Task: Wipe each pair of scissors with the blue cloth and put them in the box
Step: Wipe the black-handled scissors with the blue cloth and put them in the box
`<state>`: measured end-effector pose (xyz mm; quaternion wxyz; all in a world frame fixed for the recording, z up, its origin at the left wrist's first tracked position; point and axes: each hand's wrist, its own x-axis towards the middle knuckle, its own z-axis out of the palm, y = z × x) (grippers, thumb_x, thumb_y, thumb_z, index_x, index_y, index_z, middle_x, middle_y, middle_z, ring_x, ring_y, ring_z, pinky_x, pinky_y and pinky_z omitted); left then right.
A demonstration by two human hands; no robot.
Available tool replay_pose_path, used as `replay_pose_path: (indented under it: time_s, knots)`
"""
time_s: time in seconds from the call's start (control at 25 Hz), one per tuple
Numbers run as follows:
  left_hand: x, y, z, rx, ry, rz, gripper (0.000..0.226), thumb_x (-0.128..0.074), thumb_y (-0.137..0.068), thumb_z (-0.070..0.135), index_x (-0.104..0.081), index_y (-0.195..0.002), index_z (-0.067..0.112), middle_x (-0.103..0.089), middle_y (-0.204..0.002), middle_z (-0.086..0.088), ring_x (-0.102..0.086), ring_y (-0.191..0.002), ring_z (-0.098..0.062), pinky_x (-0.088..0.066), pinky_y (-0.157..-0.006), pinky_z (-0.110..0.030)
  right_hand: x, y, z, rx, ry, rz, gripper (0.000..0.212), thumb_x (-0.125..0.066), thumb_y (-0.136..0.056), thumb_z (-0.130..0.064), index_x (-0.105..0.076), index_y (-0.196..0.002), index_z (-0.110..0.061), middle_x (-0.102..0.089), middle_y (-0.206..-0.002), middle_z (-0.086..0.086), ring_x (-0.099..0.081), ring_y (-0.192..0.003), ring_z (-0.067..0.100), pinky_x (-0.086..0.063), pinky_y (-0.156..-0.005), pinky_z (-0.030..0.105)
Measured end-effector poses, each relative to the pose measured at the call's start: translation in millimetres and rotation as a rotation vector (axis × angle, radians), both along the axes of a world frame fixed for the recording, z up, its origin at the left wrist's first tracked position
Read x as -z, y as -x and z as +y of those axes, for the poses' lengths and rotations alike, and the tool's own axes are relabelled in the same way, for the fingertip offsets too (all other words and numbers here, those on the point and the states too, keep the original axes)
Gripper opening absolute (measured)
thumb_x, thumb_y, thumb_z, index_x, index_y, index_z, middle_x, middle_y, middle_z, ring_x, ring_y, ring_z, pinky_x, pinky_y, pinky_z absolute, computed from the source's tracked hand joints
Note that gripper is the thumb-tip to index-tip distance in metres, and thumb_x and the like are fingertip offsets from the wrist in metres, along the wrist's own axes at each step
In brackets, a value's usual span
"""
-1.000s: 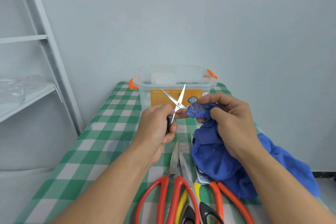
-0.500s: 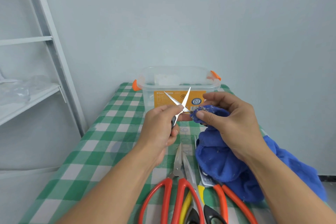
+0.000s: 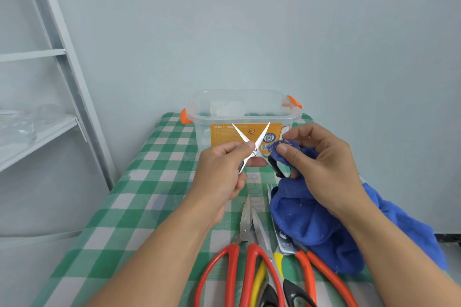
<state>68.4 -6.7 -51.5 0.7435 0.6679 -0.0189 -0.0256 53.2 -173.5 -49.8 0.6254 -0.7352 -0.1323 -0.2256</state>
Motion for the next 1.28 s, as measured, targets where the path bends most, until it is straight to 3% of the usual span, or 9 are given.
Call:
replay_pose_path:
  time_s: [0.16,0.28,0.4,0.68,0.8,0.96,1.04,1.16,1.28]
  knots:
    - [2.5,-1.3,0.3,0.005,-0.031,0.013,0.015,-0.069,-0.093,0.029,-0.073,-0.090,0.015,-0.071,-0.081,-0.021,-0.035,-0.038,-0.010,-0.021,-0.033,-0.014,2.5,1.2,-0.8,-0.028,0.071,0.010,0.012,-0.080,-0.079,-0.001,-0.073,-0.084,-0.009,-0.076,-0.077,-0.005,-0.069,-0.065,0.006,-0.053,-0.062,0.015]
    - [2.5,-0.1,1.6,0.030,-0.053,0.018,0.016,-0.068,-0.093,0.028,-0.073,-0.087,0.015,-0.076,-0.085,-0.014,-0.034,-0.037,-0.010,-0.021,-0.033,-0.013,5.7,-2.4,0.0,0.017,0.152,-0.007,0.011,-0.083,-0.078,-0.007,-0.075,-0.081,-0.014,-0.073,-0.081,0.004,-0.068,-0.075,0.017,-0.054,-0.066,0.020]
    - [-0.1,-1.1,2.8,0.033,-0.065,0.008,0.017,-0.069,-0.093,0.028,-0.074,-0.088,0.013,-0.077,-0.086,-0.014,-0.034,-0.037,-0.010,-0.022,-0.033,-0.013,5.5,-4.7,0.8,-0.032,0.161,0.087,0.009,-0.078,-0.084,-0.007,-0.073,-0.088,-0.012,-0.073,-0.080,0.005,-0.063,-0.065,0.023,-0.053,-0.062,0.021]
    - [4.2,-2.8,2.0,0.020,-0.083,-0.056,0.015,-0.070,-0.092,0.027,-0.074,-0.088,0.012,-0.077,-0.080,-0.009,-0.035,-0.035,-0.011,-0.022,-0.035,-0.012,7.4,-7.2,-0.2,-0.163,0.082,0.316,0.008,-0.070,-0.090,-0.006,-0.075,-0.085,-0.009,-0.072,-0.072,0.001,-0.066,-0.065,0.009,-0.052,-0.068,0.028]
    - [7.4,-0.8,1.7,0.002,-0.102,-0.099,0.016,-0.070,-0.092,0.026,-0.076,-0.084,0.013,-0.070,-0.062,-0.004,-0.035,-0.036,-0.013,-0.022,-0.036,-0.013,10.4,-6.7,1.5,-0.179,0.023,0.360,0.006,-0.069,-0.091,-0.005,-0.071,-0.088,0.000,-0.069,-0.070,0.005,-0.062,-0.061,0.016,-0.055,-0.065,0.034]
    - [9.2,-0.2,1.6,-0.001,-0.122,-0.129,0.024,-0.070,-0.091,0.029,-0.077,-0.072,0.016,-0.063,-0.078,-0.037,-0.035,-0.036,-0.016,-0.023,-0.037,-0.014,13.4,-9.0,5.3,-0.132,0.045,0.331,0.030,-0.073,-0.091,-0.020,-0.063,-0.090,0.008,-0.070,-0.082,0.026,-0.052,-0.059,0.019,-0.046,-0.055,0.032]
    - [8.9,3.9,-1.5,0.017,-0.123,-0.132,0.028,-0.067,-0.093,0.027,-0.076,-0.070,0.013,-0.066,-0.072,-0.031,-0.035,-0.036,-0.016,-0.024,-0.038,-0.014,12.7,-8.9,5.1,-0.109,0.040,0.309,0.037,-0.075,-0.089,-0.026,-0.061,-0.084,0.008,-0.062,-0.067,0.022,-0.048,-0.053,0.017,-0.042,-0.051,0.028]
    - [5.7,8.5,-5.9,0.035,-0.113,-0.114,0.031,-0.061,-0.097,0.024,-0.070,-0.070,0.012,-0.061,-0.047,0.002,-0.034,-0.036,-0.014,-0.025,-0.038,-0.014,10.3,-6.8,3.9,-0.105,0.028,0.321,0.030,-0.076,-0.087,-0.028,-0.065,-0.069,-0.006,-0.058,-0.057,0.007,-0.043,-0.051,0.016,-0.038,-0.047,0.024]
    - [4.2,8.3,-7.7,0.011,-0.112,-0.100,0.030,-0.060,-0.098,0.023,-0.068,-0.071,0.011,-0.061,-0.047,0.004,-0.034,-0.037,-0.015,-0.025,-0.037,-0.015,7.3,-4.2,2.1,-0.164,-0.021,0.338,0.019,-0.073,-0.090,-0.014,-0.063,-0.075,-0.006,-0.063,-0.053,-0.005,-0.052,-0.047,0.007,-0.040,-0.049,0.019]
